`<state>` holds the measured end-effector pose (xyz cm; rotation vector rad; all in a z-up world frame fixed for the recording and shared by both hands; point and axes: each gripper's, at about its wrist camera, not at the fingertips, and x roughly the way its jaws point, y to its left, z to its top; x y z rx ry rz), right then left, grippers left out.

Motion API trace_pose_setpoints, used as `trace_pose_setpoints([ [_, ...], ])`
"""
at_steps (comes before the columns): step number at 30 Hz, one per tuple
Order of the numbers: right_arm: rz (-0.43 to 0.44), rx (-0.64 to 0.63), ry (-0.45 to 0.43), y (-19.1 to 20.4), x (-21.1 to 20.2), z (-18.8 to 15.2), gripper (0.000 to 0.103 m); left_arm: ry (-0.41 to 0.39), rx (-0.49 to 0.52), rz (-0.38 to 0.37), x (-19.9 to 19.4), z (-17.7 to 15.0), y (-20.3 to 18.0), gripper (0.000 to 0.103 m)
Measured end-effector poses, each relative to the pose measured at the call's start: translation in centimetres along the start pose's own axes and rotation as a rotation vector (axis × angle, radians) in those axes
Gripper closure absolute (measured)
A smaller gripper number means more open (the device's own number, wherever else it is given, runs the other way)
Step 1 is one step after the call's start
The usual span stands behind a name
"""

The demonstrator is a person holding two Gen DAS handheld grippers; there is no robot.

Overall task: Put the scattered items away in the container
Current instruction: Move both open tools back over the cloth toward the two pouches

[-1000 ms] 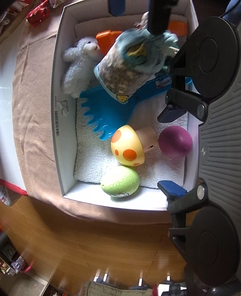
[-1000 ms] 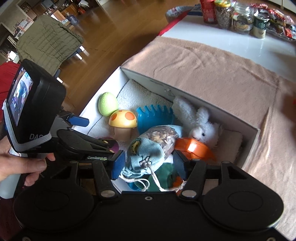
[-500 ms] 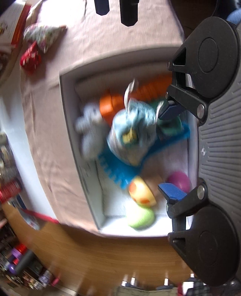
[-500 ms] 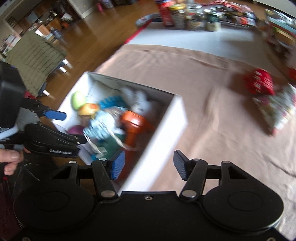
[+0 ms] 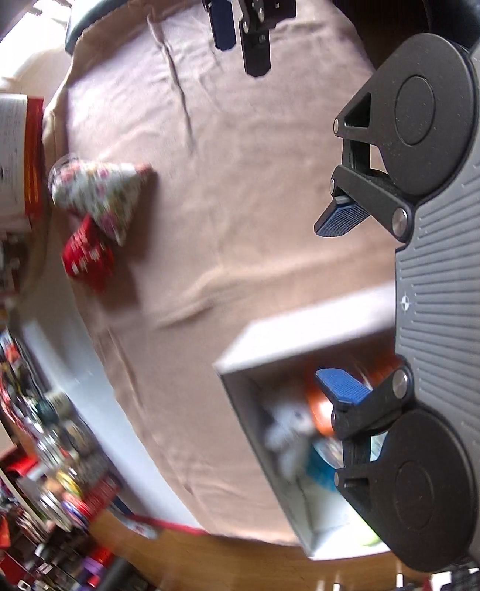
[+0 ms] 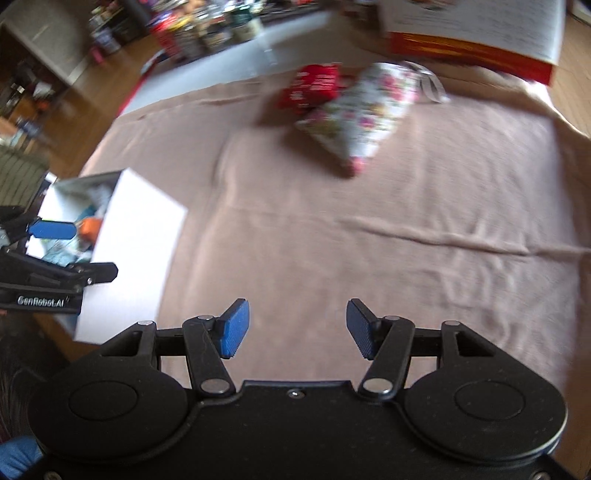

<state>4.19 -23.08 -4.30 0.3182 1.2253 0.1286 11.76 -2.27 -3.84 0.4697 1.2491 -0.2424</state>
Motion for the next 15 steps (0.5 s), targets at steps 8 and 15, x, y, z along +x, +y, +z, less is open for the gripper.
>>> trace_pose_setpoints([
  [8,-0.005,0.115,-0.056,-4.2,0.0,2.7,0.046,-0.034,-0.005,-0.009,1.9,5.5,-3.4,0.023],
  [15,-0.002,0.183,-0.080,-6.0,1.9,6.8,0.043,-0.055,-0.026,-0.009,4.5,11.0,-3.6,0.023],
])
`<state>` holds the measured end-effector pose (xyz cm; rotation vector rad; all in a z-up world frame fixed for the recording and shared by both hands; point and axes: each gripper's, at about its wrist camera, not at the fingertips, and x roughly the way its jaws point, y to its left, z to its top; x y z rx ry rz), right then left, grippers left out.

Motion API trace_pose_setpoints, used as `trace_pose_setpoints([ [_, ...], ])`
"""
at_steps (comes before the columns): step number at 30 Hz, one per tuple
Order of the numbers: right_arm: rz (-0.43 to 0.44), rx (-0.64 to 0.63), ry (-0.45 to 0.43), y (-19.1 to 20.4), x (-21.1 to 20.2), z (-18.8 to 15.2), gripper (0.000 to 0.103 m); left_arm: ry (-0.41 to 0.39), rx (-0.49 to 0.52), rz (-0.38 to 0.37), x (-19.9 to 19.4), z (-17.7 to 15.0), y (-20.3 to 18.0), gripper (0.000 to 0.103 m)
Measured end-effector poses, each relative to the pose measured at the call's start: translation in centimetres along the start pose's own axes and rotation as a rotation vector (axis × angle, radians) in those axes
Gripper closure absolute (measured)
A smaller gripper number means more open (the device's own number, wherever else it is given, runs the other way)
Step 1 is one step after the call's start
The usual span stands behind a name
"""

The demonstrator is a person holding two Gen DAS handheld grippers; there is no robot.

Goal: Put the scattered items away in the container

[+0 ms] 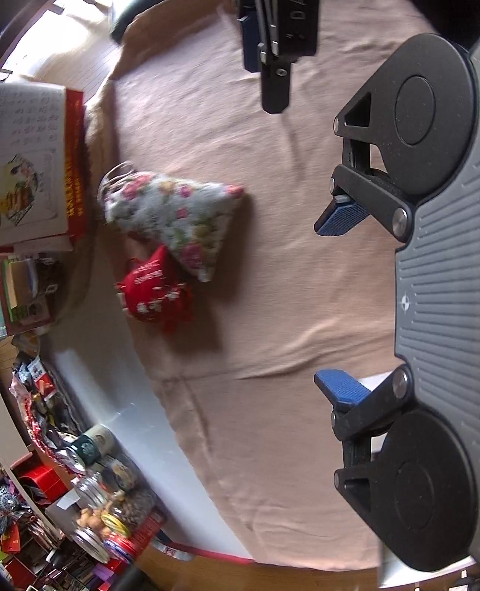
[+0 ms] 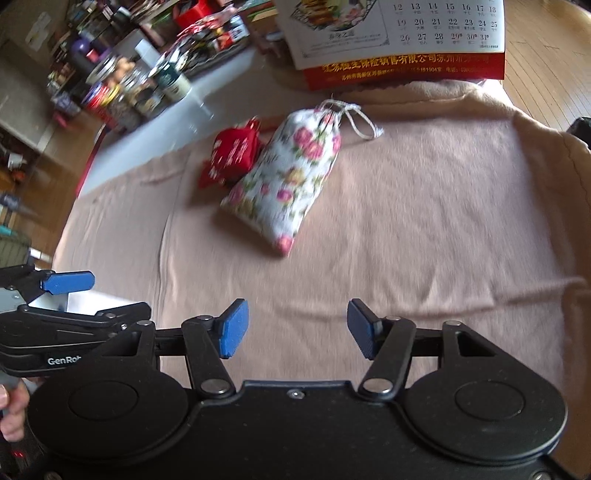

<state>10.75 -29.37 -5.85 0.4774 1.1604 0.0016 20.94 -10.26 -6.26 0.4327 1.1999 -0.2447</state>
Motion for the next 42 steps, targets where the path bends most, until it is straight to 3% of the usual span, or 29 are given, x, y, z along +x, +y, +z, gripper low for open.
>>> trace_pose_setpoints([
  [5,-0.008,0.038,-0.004,-0.7,2.6,2.6,0.039,-0.031,-0.012,0.015,2.5,4.0,0.9,0.023],
  [13,0.012,0.102,-0.021,-1.1,6.0,5.8,0.039,-0.063,-0.117,-0.006,6.6,9.3,3.5,0.023],
  [19,0.033,0.139,-0.009,-1.1,8.6,6.3,0.039,-0.051,-0.122,-0.003,9.7,11.1,3.5,0.023],
  [22,0.044,0.144,-0.018,-0.9,9.4,6.2,0.039,-0.061,-0.109,0.002,10.8,11.8,3.1,0.017],
  [23,0.047,0.144,-0.022,-0.8,9.5,6.2,0.038,-0.070,-0.110,-0.002,11.1,11.9,3.0,0.012],
  [27,0.079,0.159,-0.017,-0.5,10.3,6.1,0.037,-0.082,-0.135,-0.054,11.8,12.2,2.8,0.012],
  [28,0.095,0.153,-0.017,-0.4,10.5,5.9,0.041,-0.076,-0.138,-0.066,12.0,12.1,2.6,0.012],
  [29,0.102,0.134,-0.014,-0.1,10.6,5.8,0.051,-0.066,-0.134,-0.079,12.2,12.0,2.5,0.013],
  [31,0.088,0.102,-0.027,0.3,10.4,5.6,0.053,-0.061,-0.128,-0.115,12.5,11.7,2.2,0.026],
  [32,0.088,0.091,-0.029,0.3,10.1,5.6,0.056,-0.059,-0.135,-0.139,12.6,11.5,2.1,0.043],
  [37,0.085,0.043,-0.026,0.0,7.9,5.0,0.067,-0.042,-0.092,-0.129,11.9,10.3,1.3,0.050],
  [40,0.086,0.019,-0.014,-0.5,6.4,4.1,0.087,-0.027,-0.091,-0.129,11.2,9.2,1.1,0.052],
  [41,0.090,0.012,-0.006,-0.8,5.9,3.8,0.099,-0.026,-0.088,-0.128,10.9,8.6,1.1,0.052],
  [42,0.097,0.007,0.004,-1.0,5.4,3.4,0.100,-0.023,-0.082,-0.124,10.5,8.0,1.1,0.052],
])
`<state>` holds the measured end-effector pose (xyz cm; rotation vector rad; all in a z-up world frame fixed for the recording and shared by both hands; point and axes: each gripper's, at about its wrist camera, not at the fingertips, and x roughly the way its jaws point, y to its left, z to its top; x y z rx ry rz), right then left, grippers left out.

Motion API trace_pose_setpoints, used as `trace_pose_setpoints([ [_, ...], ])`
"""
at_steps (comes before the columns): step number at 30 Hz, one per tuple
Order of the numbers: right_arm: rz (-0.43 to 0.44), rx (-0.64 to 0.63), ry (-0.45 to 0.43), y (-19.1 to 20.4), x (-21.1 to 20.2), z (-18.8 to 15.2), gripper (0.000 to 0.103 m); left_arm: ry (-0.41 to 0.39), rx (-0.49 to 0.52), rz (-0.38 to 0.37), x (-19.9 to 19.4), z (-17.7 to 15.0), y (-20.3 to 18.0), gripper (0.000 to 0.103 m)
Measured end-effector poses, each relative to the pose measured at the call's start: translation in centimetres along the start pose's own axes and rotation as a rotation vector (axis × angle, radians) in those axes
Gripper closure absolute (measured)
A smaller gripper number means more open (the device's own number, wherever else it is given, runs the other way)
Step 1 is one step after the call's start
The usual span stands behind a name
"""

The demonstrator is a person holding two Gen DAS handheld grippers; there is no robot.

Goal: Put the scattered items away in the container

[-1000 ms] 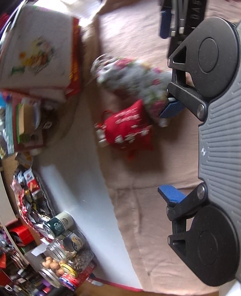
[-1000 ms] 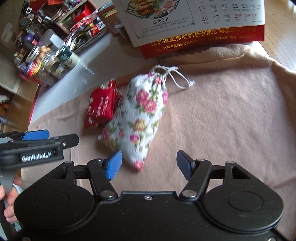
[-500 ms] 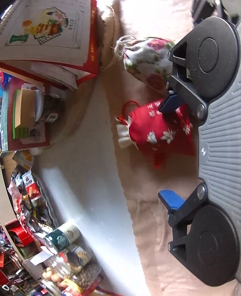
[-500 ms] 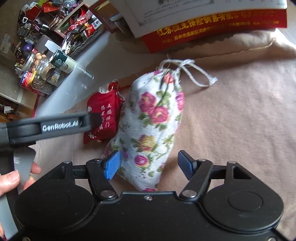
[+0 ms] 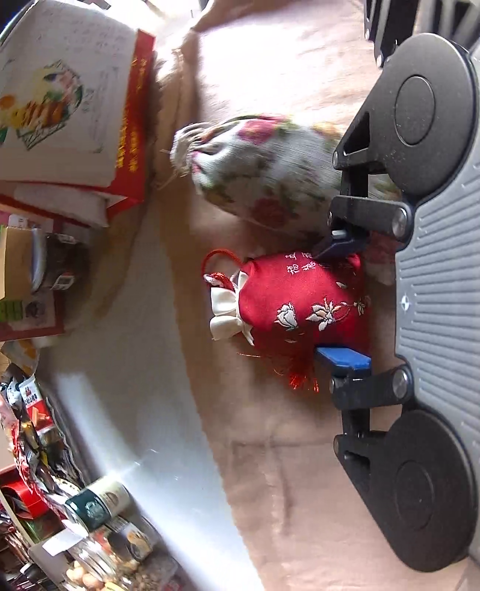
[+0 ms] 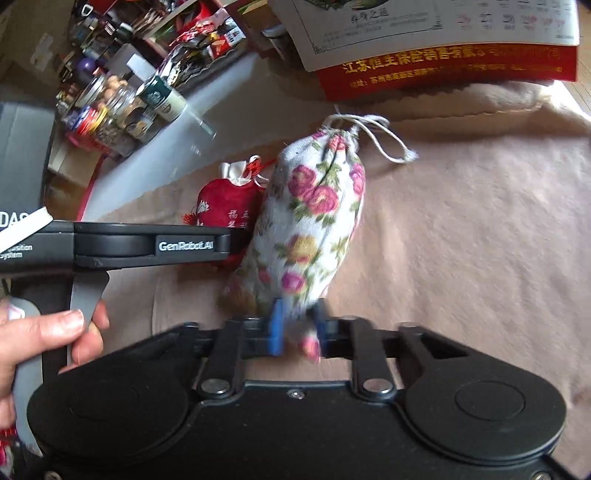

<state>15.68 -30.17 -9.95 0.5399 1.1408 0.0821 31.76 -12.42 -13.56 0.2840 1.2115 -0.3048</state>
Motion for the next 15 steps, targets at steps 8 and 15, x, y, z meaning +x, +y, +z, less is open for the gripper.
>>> trace_pose_setpoints([
  [8,-0.027,0.033,-0.031,-1.0,-3.1,-1.5,0.079,0.063,0.011,0.015,-2.6,-5.7,0.5,0.053],
  [15,-0.111,0.012,-0.096,2.1,-0.8,2.1,0.024,0.113,0.049,-0.013,-3.8,-11.3,0.4,0.053],
])
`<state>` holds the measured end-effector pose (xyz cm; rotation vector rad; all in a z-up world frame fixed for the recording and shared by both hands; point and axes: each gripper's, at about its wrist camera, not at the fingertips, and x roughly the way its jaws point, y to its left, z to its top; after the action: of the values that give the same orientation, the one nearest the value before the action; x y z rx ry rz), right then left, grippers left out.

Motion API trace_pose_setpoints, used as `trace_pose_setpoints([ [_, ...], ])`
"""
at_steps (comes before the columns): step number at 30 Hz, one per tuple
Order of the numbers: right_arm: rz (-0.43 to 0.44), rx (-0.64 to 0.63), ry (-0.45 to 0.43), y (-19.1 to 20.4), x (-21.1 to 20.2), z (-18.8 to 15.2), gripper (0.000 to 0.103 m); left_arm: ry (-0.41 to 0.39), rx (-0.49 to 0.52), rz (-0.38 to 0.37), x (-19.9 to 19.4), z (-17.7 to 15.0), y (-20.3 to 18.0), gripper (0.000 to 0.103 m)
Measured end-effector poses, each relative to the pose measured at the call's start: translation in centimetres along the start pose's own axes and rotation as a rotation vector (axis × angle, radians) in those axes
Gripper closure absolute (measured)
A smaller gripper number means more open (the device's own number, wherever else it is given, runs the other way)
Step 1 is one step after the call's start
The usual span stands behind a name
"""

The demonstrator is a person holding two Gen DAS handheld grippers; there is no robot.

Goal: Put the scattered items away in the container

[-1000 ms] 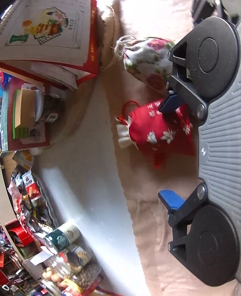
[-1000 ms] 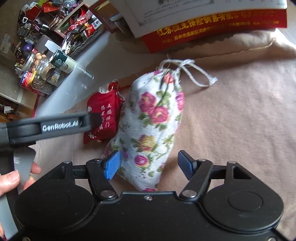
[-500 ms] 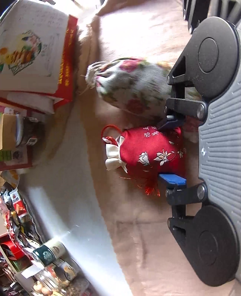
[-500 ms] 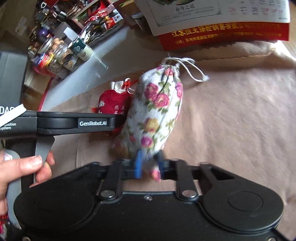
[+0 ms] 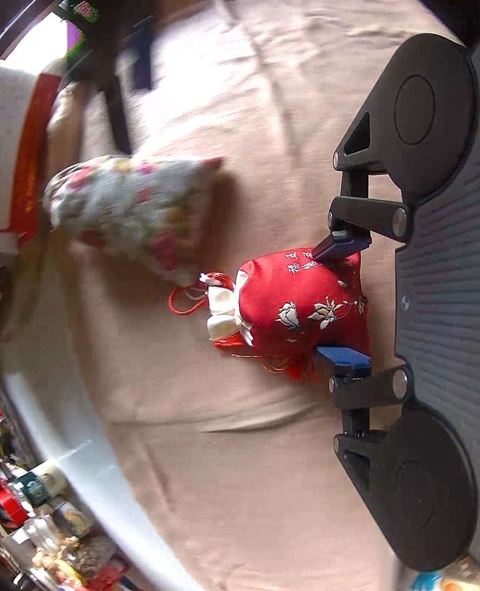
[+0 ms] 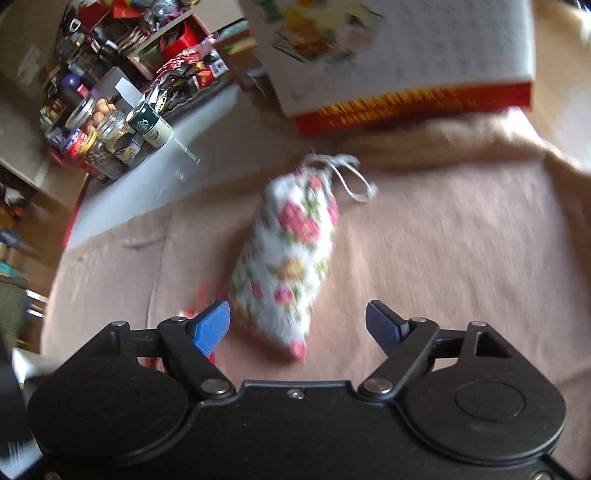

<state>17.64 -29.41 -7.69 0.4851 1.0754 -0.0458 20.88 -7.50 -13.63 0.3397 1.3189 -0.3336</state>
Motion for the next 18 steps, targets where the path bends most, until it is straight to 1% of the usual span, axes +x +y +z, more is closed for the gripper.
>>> trace_pose_setpoints([
  [5,-0.064,-0.012,0.021,2.1,3.5,1.4,0.024,0.012,-0.009,-0.038,-0.3,-2.0,0.4,0.052],
  [6,-0.067,-0.018,0.027,2.4,4.2,1.5,0.027,0.013,-0.012,-0.044,-0.4,-2.3,0.3,0.051],
  [7,-0.061,-0.026,0.036,2.6,4.9,1.6,0.032,0.014,-0.017,-0.047,-0.3,-2.5,0.3,0.050],
  [8,-0.070,-0.036,0.040,2.8,5.4,1.6,0.050,0.013,-0.025,-0.050,-0.3,-2.5,0.3,0.048],
  [9,-0.083,-0.053,0.029,2.9,5.5,1.4,0.054,0.012,-0.033,-0.057,-0.3,-2.6,0.4,0.044],
  [10,-0.082,-0.071,0.025,3.0,5.3,1.3,0.057,0.008,-0.043,-0.062,-0.4,-2.6,0.4,0.041],
  [11,-0.075,-0.082,0.023,2.9,4.9,1.3,0.063,0.002,-0.054,-0.060,-0.5,-2.6,0.5,0.033],
  [12,-0.064,-0.081,0.017,2.7,4.3,1.2,0.069,-0.006,-0.062,-0.053,-0.6,-2.6,0.4,0.028],
  [14,-0.036,-0.075,0.012,2.0,2.7,0.9,0.070,-0.023,-0.058,-0.040,-0.6,-2.5,0.2,0.026],
  [15,-0.026,-0.078,0.008,1.6,1.7,0.6,0.070,-0.022,-0.052,-0.035,-0.6,-2.4,0.0,0.021],
  [16,-0.022,-0.087,0.008,1.3,0.8,0.3,0.070,-0.016,-0.048,-0.027,-0.5,-2.3,-0.2,0.019],
  [18,-0.020,-0.109,0.022,0.6,-1.0,-0.6,0.072,-0.008,-0.033,-0.009,-0.2,-2.2,-0.7,0.017],
])
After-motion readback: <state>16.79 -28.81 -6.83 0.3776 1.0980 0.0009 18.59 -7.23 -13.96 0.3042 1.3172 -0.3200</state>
